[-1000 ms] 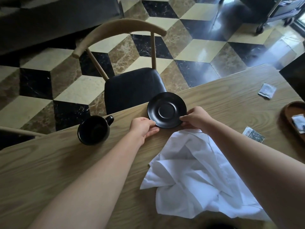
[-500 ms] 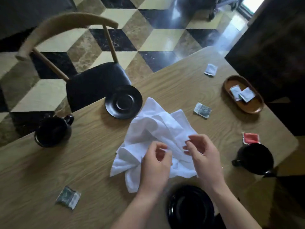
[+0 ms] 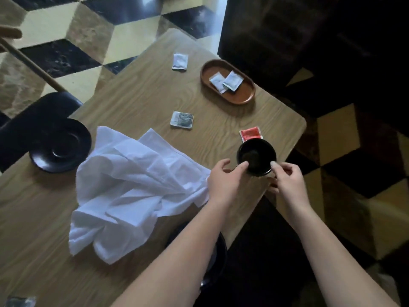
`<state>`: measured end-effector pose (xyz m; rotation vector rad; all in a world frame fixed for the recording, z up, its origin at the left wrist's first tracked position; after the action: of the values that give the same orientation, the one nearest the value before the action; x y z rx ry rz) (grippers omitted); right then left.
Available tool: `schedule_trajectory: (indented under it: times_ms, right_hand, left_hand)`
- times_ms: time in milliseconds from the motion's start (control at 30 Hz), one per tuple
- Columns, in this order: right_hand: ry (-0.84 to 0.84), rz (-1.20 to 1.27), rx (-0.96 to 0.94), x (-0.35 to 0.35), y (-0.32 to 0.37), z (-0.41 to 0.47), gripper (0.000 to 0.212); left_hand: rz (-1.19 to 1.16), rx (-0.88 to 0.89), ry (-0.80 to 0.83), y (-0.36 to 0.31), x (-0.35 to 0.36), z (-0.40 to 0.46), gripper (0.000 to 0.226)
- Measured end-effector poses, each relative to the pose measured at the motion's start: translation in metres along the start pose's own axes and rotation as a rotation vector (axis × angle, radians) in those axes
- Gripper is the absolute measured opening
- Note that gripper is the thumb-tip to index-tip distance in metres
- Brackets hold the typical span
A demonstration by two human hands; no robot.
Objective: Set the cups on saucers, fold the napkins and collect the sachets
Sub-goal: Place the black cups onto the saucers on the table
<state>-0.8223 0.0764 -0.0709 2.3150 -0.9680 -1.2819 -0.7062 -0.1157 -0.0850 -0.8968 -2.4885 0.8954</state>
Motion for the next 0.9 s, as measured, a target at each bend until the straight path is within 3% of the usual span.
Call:
schedule_trajectory:
  times_ms: [100, 233, 400, 567, 733, 900]
  right_hand:
    - [0.051, -0.077, -0.073, 0.010, 0.017, 0.018, 0.049]
    - [0.063, -0.091, -0.110, 0.020, 0.020, 0.022, 0.030]
    - [0.048, -0.086, -0.123, 0.021, 0.027, 0.007, 0.030]
    - [0.129, 0.010, -0.235, 0.018, 0.033, -0.054, 0.031]
    - [0.261, -0.031, -0.308, 0.050, -0.003, -0.140, 0.038]
    - [0.368, -0.086, -0.205, 0.093, -0.053, -0.184, 0.038]
  left_hand:
    - [-0.025, -0.042, 0.000, 0.001, 0.011, 0.016, 0.076]
    - [-0.073, -0.111, 0.031, 0.011, 0.014, 0.031, 0.067]
    - [-0.070, -0.106, 0.031, 0.004, 0.007, 0.010, 0.029]
    - [-0.067, -0.020, 0.019, 0.002, -0.035, -0.048, 0.040]
    - [-0.150, -0.019, -0.009, 0.056, -0.106, -0.119, 0.023]
    - [-0.075, -0.011, -0.123, 0.103, -0.151, -0.156, 0.030]
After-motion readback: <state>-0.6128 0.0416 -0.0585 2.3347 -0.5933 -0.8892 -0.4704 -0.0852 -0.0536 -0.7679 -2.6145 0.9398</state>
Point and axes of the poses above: each hand's wrist, its own z-axis towards the middle knuckle, its own x-axis out of the palm, y = z × x, the point moved 10 cm from there along z, towards the middle knuckle, and after that the axes turned 14 degrees about -z, right-handed, at the moved point
